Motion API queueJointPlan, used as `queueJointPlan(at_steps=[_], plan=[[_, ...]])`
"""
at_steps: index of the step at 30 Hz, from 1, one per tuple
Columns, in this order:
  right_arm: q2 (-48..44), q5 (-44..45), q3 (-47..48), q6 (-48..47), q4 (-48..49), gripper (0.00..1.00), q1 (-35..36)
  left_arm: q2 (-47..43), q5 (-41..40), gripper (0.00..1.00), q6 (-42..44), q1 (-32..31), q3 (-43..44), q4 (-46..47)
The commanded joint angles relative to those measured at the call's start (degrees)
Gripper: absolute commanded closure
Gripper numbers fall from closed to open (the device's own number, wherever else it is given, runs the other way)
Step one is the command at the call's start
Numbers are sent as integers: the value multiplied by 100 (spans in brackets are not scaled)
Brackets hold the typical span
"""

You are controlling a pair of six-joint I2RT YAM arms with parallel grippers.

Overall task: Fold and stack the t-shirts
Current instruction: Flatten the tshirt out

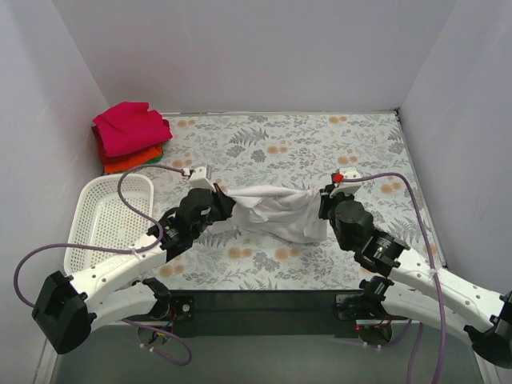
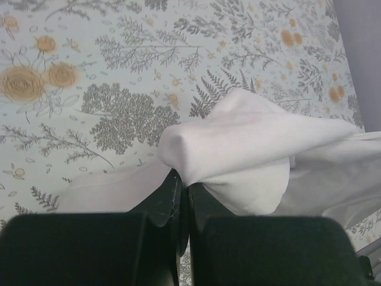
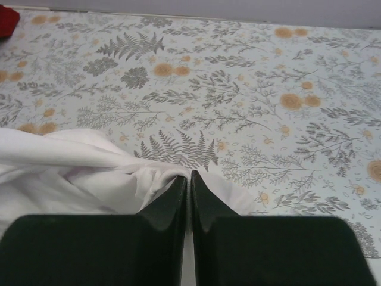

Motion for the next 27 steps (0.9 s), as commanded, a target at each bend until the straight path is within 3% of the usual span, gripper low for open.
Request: queueJointPlan(at_steps=[1,2,3,4,5,7,10,13,14,20,27], plan=[[-328,573,495,-175,-335,99,-74,-170,-85,100,674,2,594,-676],[-442,591,522,-201,-354,99,-74,-187,31,100,798,-6,683,-729],[-521,652,591,-262,-380,99,-91,-83,188,72,1104,11,954,-686],[-461,687,592,-263,-380,99,-152,257,-80,63,1220,150,1035,-581],[-321,687,592,-237,-380,99,-266,635,-230,61,1221,387,1097,-449],[74,478,583,-140,-389,99,-670,1496,-1455,59,792,784,1499,-797],[382,-67,496,18,-389,99,-1092,1625,-2165,57,545,384,1793,-1134],[576,-208,390,106,-302,99,-1190,1412,-1341,57,439,-391,1398,-337],[698,-348,338,115,-223,99,-1225,1934,-861,56,169,-906,1492,-247],[831,-569,197,115,-11,99,-1330,2730,-943,54,105,-2034,1748,-290],[735,-859,56,124,129,99,-1463,2739,-1138,53,-308,-2458,1625,-932]])
